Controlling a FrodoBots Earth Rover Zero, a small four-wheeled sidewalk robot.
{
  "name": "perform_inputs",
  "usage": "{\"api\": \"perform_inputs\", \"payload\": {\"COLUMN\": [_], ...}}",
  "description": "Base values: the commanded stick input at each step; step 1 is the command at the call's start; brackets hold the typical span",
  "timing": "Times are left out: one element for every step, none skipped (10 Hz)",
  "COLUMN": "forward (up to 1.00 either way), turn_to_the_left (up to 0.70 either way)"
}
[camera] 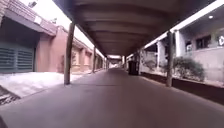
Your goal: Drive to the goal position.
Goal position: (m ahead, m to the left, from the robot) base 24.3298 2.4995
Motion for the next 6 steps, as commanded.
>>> {"api": "perform_inputs", "payload": {"forward": [0.7,0.7,0.7,0.7,0.7,0.7], "turn_to_the_left": [0.0,0.0,0.0,0.0,0.0,0.0]}}
